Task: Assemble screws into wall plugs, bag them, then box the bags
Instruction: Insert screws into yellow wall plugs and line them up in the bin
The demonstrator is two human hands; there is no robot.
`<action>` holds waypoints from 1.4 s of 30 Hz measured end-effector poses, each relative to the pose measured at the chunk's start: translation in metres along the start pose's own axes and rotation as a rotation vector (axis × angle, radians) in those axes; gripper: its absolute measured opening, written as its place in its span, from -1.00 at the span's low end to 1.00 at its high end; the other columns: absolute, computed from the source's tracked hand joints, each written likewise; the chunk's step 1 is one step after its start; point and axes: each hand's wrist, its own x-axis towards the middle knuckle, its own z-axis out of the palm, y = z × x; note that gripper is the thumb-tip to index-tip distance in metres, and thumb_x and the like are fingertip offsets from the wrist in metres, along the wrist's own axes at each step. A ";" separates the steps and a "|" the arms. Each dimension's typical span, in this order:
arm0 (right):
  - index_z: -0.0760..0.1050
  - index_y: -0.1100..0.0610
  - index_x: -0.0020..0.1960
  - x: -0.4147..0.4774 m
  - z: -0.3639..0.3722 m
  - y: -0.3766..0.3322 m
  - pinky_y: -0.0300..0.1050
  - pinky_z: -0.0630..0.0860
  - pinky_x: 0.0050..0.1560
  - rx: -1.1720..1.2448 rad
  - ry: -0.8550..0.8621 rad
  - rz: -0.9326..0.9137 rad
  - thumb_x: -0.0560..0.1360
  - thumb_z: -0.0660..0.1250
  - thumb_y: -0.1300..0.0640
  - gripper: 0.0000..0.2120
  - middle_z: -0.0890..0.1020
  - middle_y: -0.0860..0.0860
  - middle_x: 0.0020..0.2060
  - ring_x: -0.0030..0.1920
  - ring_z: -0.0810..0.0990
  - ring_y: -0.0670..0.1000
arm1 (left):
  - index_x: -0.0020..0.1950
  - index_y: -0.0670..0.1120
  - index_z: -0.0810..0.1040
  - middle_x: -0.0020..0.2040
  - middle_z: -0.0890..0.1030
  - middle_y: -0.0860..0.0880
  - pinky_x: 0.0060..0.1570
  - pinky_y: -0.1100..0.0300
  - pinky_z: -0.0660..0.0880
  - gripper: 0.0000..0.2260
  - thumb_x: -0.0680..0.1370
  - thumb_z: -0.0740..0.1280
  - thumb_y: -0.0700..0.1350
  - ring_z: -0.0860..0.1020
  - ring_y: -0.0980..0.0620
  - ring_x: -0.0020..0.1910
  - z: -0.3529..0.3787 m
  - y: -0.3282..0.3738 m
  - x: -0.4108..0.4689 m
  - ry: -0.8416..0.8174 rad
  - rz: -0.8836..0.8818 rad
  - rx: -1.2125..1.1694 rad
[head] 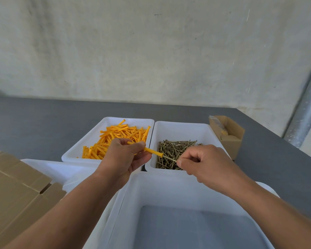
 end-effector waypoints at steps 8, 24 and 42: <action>0.60 -0.09 -0.15 -0.001 0.000 -0.001 -0.35 0.45 -0.47 0.028 -0.046 0.026 0.53 0.35 0.08 -0.88 0.66 -0.09 -0.29 -0.43 0.58 -0.20 | 0.11 -0.20 0.37 -0.05 0.62 -0.29 -0.36 0.16 0.61 -0.72 0.50 0.40 -0.32 0.70 -0.12 -0.22 0.008 0.000 -0.009 -0.046 -0.031 0.075; 0.61 -0.10 -0.11 -0.005 0.004 -0.007 -0.27 0.58 -0.37 0.037 -0.133 0.027 0.51 0.39 -0.02 -0.96 0.63 -0.17 -0.36 -0.38 0.64 -0.16 | 0.10 -0.18 0.36 -0.26 0.67 -0.23 -0.35 0.16 0.61 -0.70 0.48 0.42 -0.33 0.70 -0.16 -0.23 0.016 -0.005 -0.020 -0.141 -0.045 0.129; 0.60 0.08 -0.01 -0.017 0.027 0.008 -0.29 0.51 -0.33 -0.499 -0.725 0.062 0.51 0.27 0.15 -0.86 0.70 0.05 -0.19 -0.28 0.66 -0.02 | -0.16 -0.19 0.51 -0.26 0.59 -0.11 -0.30 0.16 0.59 -0.89 0.52 0.40 -0.23 0.61 0.01 -0.28 -0.016 0.006 0.010 0.152 0.129 0.226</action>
